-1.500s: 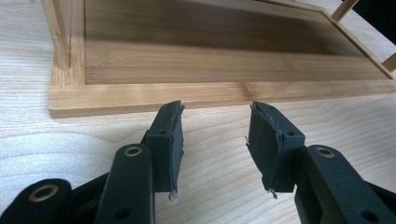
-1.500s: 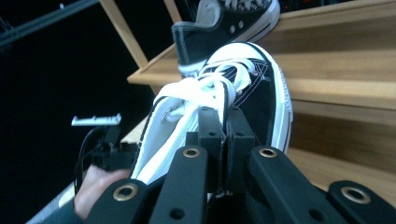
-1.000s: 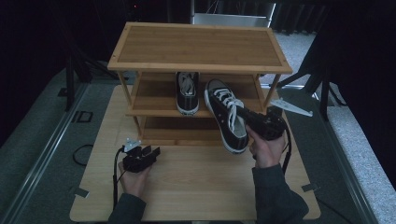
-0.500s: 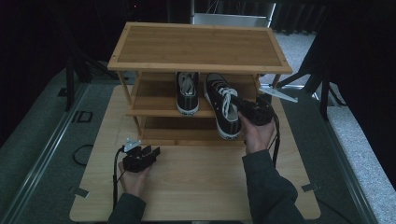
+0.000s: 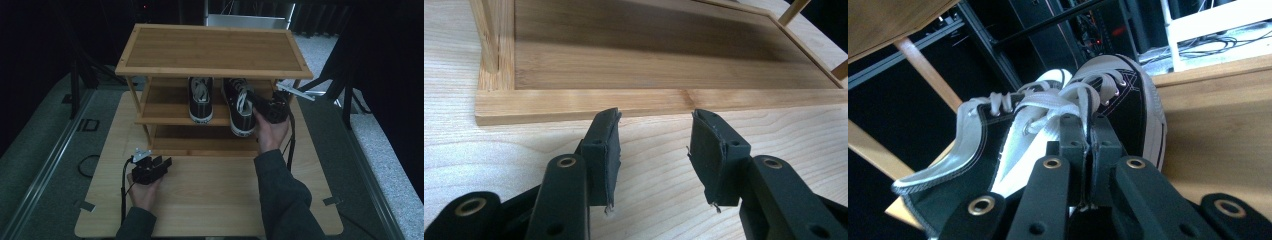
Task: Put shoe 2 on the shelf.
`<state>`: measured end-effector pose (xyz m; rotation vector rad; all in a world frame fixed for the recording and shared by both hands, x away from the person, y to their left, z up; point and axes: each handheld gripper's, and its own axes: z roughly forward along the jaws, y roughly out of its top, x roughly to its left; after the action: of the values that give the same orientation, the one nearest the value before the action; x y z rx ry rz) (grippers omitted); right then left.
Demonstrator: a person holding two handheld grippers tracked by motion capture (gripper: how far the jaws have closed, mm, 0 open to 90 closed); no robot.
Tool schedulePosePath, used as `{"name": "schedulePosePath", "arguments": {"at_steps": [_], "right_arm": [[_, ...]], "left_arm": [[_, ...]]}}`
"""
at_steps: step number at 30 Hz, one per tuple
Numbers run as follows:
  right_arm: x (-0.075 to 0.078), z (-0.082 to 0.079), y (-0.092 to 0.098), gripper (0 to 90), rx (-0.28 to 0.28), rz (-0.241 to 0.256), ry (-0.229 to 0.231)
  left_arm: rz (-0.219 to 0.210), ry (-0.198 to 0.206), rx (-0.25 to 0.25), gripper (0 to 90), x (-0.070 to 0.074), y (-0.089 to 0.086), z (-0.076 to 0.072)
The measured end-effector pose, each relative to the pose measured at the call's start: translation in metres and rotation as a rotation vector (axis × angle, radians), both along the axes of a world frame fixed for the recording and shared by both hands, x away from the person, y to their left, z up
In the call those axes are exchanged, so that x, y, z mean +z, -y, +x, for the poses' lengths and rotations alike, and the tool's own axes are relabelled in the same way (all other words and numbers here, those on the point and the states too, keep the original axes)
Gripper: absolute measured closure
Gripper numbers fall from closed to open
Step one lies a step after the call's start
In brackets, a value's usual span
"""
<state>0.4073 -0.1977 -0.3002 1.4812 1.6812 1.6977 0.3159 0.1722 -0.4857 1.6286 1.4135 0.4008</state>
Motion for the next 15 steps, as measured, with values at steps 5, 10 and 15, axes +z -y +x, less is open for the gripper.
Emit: {"name": "schedulePosePath", "arguments": {"at_steps": [5, 10, 15], "right_arm": [[-0.003, 0.011, -0.007, 87.7, -0.023, -0.009, -0.008], [-0.007, 0.022, -0.015, 87.7, -0.031, -0.026, -0.001], [-0.009, 0.029, -0.021, 87.7, -0.054, -0.012, -0.004]], "left_arm": [[0.002, 0.001, -0.001, 55.3, 0.000, 0.001, 0.000], [0.001, 0.001, -0.001, 55.3, 0.000, 0.000, 0.000], [-0.004, 0.002, 0.001, 55.3, 0.000, 0.000, 0.000]]}}
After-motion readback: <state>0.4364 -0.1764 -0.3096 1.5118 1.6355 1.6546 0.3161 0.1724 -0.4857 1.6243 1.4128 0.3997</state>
